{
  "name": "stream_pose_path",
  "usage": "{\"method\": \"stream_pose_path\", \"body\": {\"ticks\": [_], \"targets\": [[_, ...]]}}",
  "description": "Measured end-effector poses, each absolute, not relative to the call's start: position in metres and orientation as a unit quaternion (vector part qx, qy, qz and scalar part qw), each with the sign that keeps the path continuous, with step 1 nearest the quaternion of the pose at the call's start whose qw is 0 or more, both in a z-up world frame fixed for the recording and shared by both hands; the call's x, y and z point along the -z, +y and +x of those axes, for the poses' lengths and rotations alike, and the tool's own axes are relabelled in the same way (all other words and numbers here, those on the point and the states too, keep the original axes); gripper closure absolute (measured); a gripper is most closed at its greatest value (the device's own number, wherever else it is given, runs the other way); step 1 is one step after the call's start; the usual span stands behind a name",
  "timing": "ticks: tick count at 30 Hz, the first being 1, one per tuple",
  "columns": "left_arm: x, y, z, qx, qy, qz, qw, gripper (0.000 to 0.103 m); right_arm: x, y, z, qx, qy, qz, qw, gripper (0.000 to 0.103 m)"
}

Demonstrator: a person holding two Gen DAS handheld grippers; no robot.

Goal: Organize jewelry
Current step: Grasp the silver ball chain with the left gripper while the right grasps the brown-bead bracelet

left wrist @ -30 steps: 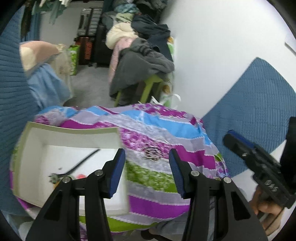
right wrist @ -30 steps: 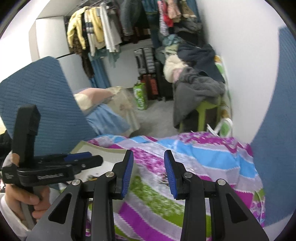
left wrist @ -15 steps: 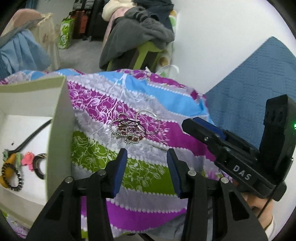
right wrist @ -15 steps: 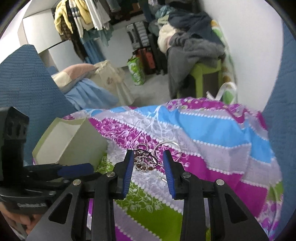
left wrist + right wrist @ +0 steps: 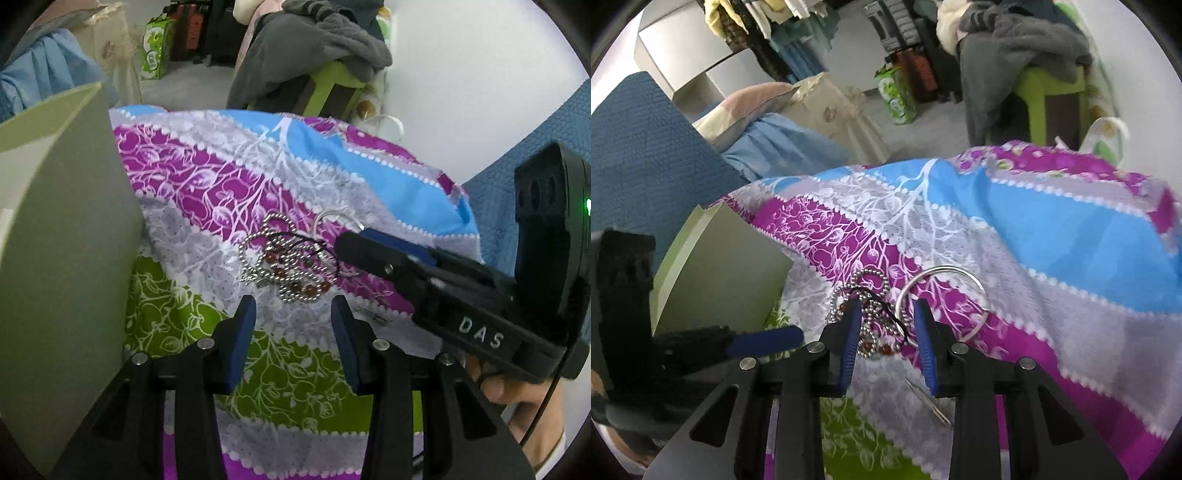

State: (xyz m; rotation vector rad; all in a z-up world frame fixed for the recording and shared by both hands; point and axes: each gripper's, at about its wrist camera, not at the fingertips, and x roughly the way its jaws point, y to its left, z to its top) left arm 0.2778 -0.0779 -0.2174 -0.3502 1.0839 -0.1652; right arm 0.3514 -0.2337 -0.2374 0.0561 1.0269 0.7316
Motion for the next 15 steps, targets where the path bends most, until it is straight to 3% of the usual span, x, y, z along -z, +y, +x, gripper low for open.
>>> {"method": "stream_pose_path", "body": {"ticks": [8, 9, 10, 15], "targets": [[0.231, -0.072, 0.282, 0.071, 0.519, -0.165, 0.836, 0.062, 0.256, -0.213, 0.359, -0.346, 0.504, -0.021, 0.791, 0.077], [0.231, -0.072, 0.281, 0.072, 0.518, -0.161, 0.837, 0.062, 0.258, -0.212, 0.359, -0.344, 0.506, -0.020, 0.791, 0.090], [0.231, -0.072, 0.281, 0.073, 0.517, -0.158, 0.838, 0.062, 0.260, -0.212, 0.361, -0.340, 0.509, -0.020, 0.790, 0.093], [0.232, -0.072, 0.280, 0.074, 0.515, -0.158, 0.839, 0.062, 0.256, -0.218, 0.360, -0.339, 0.504, 0.001, 0.795, 0.099]]}}
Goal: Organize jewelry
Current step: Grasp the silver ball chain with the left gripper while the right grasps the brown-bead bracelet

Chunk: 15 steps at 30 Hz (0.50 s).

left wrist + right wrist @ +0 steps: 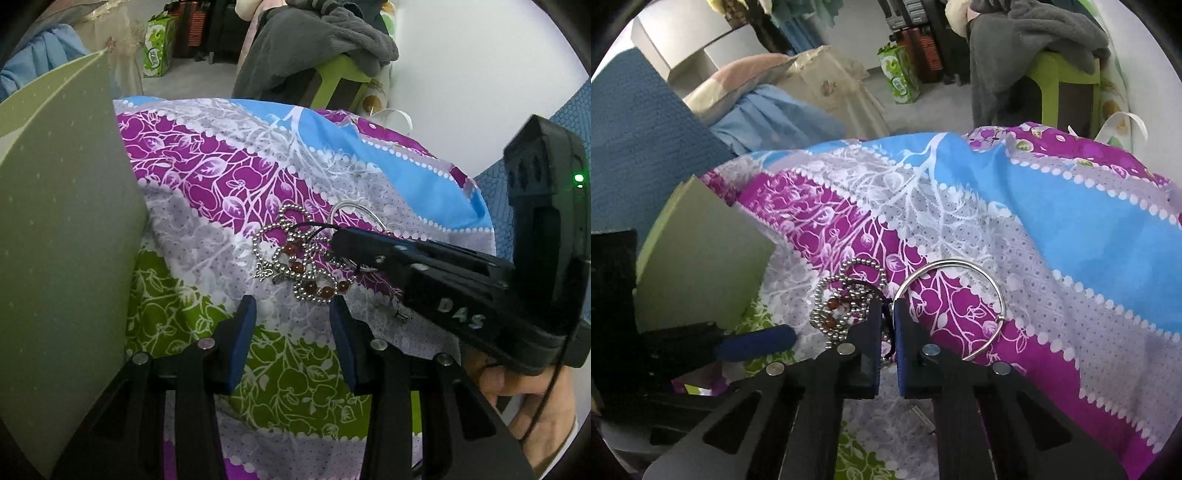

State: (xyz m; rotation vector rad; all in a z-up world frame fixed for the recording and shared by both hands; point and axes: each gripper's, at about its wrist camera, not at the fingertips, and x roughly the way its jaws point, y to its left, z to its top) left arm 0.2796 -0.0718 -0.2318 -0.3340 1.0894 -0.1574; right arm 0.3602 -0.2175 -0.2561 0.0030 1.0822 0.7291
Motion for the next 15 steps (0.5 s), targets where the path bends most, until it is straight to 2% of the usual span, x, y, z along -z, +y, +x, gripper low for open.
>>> {"method": "stream_pose_path", "body": {"ticks": [15], "targets": [[0.230, -0.073, 0.290, 0.081, 0.500, -0.182, 0.843, 0.062, 0.218, -0.263, 0.332, -0.279, 0.458, 0.068, 0.841, 0.099]]}}
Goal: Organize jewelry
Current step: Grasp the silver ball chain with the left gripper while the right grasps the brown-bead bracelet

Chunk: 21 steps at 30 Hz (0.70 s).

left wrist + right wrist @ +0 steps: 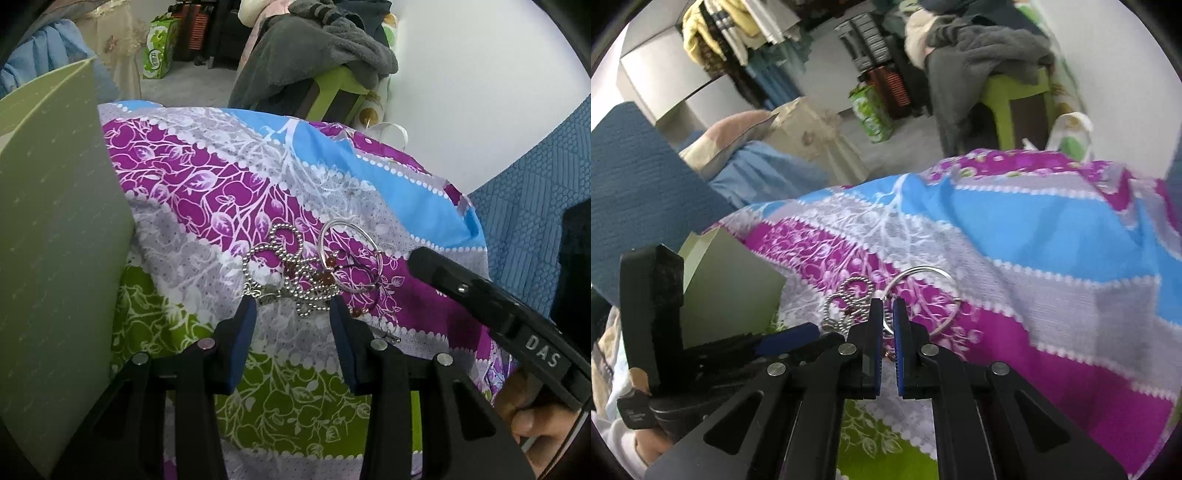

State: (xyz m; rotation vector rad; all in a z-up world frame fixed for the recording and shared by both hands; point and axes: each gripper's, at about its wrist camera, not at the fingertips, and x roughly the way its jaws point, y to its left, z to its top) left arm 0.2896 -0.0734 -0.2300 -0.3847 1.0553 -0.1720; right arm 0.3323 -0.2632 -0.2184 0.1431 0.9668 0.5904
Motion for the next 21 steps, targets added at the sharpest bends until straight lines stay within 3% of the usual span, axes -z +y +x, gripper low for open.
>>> {"method": "stream_pose_path", "body": {"ticks": [7, 10, 13, 16, 17, 21], "targets": [[0.229, -0.082, 0.300, 0.079, 0.497, -0.149, 0.851, 0.063, 0.216, -0.276, 0.325, -0.248, 0.456, 0.070, 0.852, 0.099], [0.231, -0.089, 0.307, 0.078, 0.500, -0.119, 0.854, 0.072, 0.221, -0.275, 0.328, -0.247, 0.464, 0.073, 0.848, 0.099], [0.232, -0.096, 0.313, 0.089, 0.502, -0.088, 0.856, 0.075, 0.227, -0.277, 0.333, -0.246, 0.471, 0.084, 0.843, 0.097], [0.237, -0.102, 0.316, 0.102, 0.517, -0.075, 0.846, 0.096, 0.233, -0.280, 0.338, -0.250, 0.480, 0.101, 0.835, 0.087], [0.236, -0.103, 0.316, 0.103, 0.514, -0.074, 0.848, 0.096, 0.235, -0.280, 0.341, -0.256, 0.482, 0.111, 0.830, 0.083], [0.236, -0.104, 0.313, 0.107, 0.512, -0.076, 0.849, 0.097, 0.239, -0.278, 0.349, -0.273, 0.485, 0.141, 0.819, 0.082]]}}
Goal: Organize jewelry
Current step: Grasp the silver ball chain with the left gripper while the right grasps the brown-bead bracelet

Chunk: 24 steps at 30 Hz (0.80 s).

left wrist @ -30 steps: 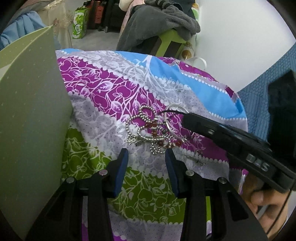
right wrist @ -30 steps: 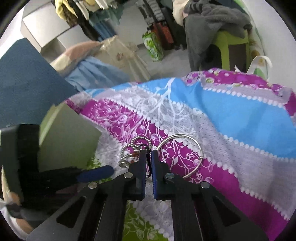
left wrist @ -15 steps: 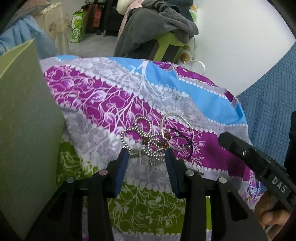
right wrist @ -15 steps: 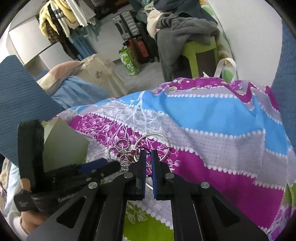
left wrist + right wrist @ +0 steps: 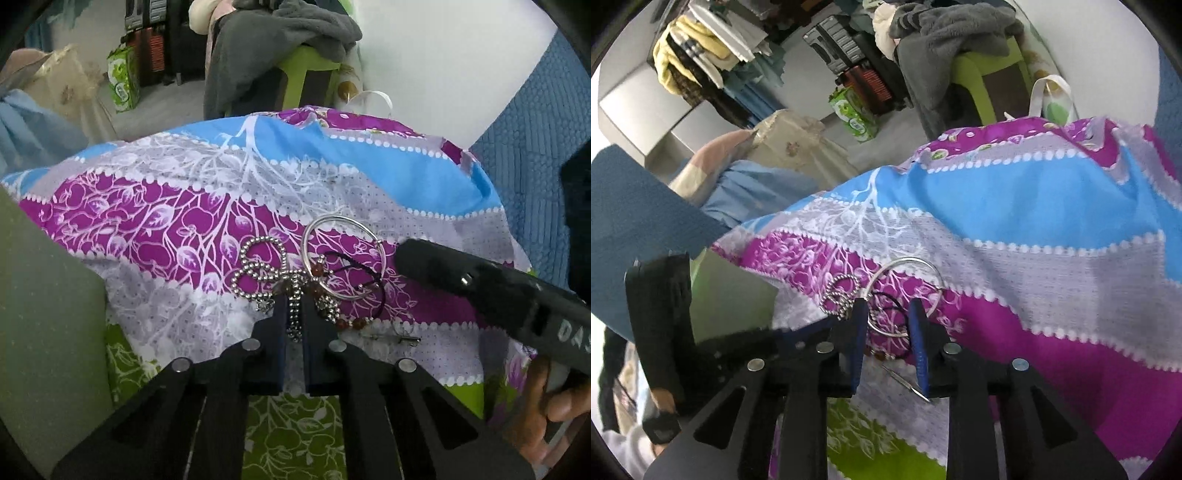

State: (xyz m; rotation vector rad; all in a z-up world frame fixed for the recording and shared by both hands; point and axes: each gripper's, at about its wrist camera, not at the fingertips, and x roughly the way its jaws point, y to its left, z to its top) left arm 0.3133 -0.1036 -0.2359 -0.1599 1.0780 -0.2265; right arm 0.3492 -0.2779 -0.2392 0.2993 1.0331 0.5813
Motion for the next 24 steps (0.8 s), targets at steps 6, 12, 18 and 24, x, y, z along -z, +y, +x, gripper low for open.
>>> {"method": "stream_pose_path", "body": {"ticks": [6, 12, 18, 24], "targets": [[0.219, -0.087, 0.294, 0.112, 0.497, -0.125, 0.851, 0.097, 0.247, -0.274, 0.354, -0.292, 0.498, 0.175, 0.798, 0.082], [0.190, -0.072, 0.257, 0.125, 0.477, -0.154, 0.856, 0.097, 0.248, -0.275, 0.350, -0.284, 0.505, 0.169, 0.798, 0.082], [0.161, -0.065, 0.226, 0.142, 0.456, -0.164, 0.863, 0.097, 0.246, -0.269, 0.331, -0.272, 0.510, 0.124, 0.806, 0.080], [0.145, -0.046, 0.208, 0.149, 0.439, -0.188, 0.866, 0.097, 0.248, -0.248, 0.316, -0.286, 0.519, 0.081, 0.802, 0.074]]}}
